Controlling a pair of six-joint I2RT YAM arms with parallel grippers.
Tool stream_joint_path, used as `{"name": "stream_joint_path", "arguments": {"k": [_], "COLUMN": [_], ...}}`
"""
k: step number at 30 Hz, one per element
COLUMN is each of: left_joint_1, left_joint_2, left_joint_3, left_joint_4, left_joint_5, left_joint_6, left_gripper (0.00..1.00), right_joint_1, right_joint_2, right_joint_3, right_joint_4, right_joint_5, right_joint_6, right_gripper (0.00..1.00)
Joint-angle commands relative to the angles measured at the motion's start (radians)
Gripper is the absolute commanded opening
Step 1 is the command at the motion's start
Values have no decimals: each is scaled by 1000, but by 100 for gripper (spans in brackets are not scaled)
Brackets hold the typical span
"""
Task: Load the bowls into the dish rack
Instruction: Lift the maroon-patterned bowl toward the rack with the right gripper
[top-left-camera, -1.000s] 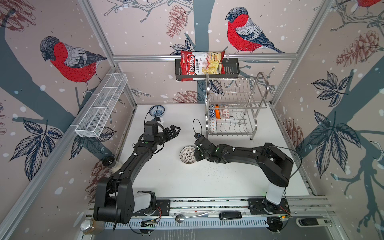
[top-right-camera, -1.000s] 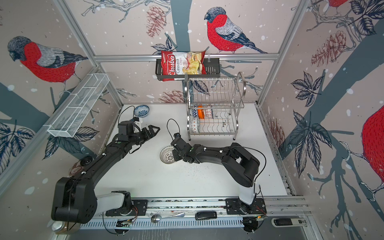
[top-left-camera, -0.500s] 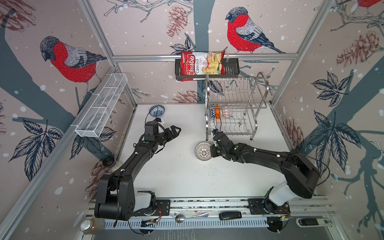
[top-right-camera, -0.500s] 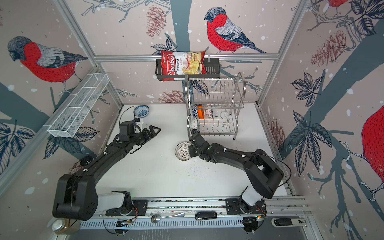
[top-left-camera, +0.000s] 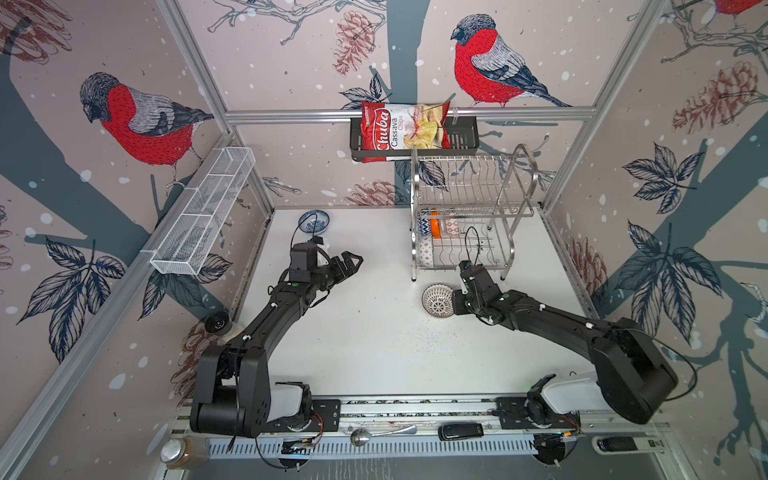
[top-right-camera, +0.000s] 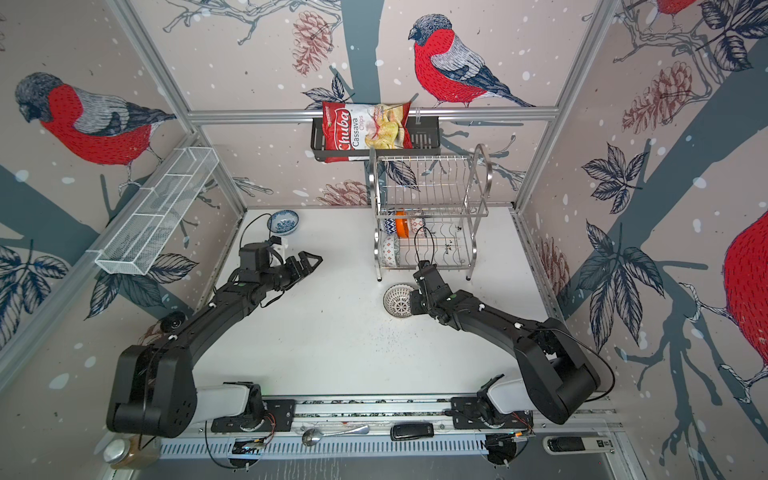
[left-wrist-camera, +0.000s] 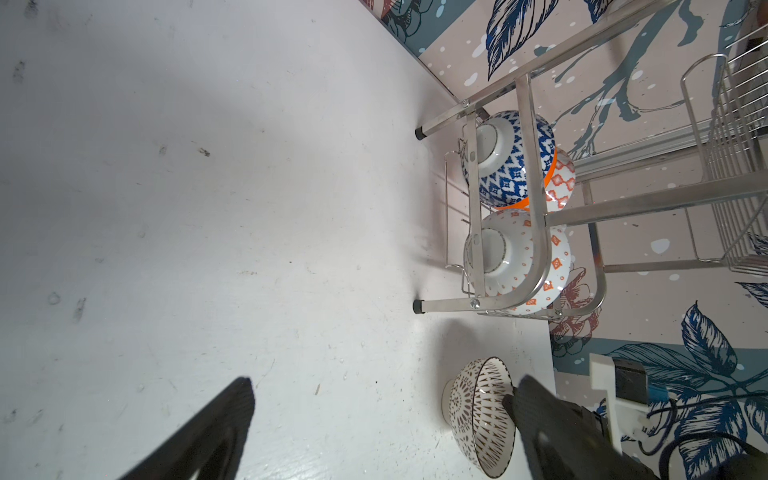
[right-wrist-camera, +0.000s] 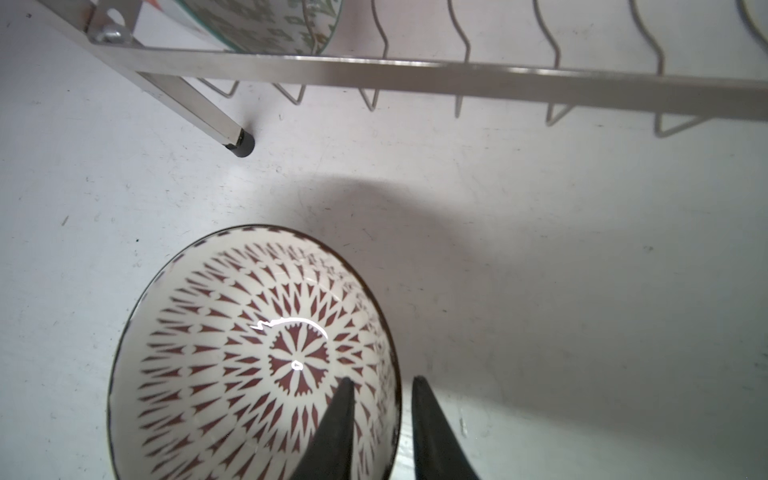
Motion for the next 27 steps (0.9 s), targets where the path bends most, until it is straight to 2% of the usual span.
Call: {"name": "stream_joint_path", "arguments": {"k": [1,2,5,8,13,15,22,27], "left_joint_1": [0,1,0,1,0,0,0,1], "left_joint_2": [3,3,4,7,8,6,15,17], "left_joint_3": [-1,-1,-3,0,-1,-3,-3,-4], "left_joint_4": [37,36,35,35,37,39,41,43], "left_joint_5": [12,13,12,12,17,19,28,29], "left_joint_6": [-2,-3,-2,-2,-3,-5,-8,-11], "left_gripper": [98,98,98,98,98,98,98,98], "right_joint_1": [-2,-1,17,62,184,234,314,349], "right_joint_2": [-17,-20,-48,-59,22,68,205,312], "right_joint_3": [28,47,101,139,209,234,305,365], "right_joint_4": [-31,-46,-83,-88,-145,-170,-214,-262], "right_joint_5": [19,34,74,74,129,175,202,238], "right_joint_6": [-20,-20,-12,2,31,44,53,60], "right_gripper": [46,52,59,60,65,64,62,53]}}
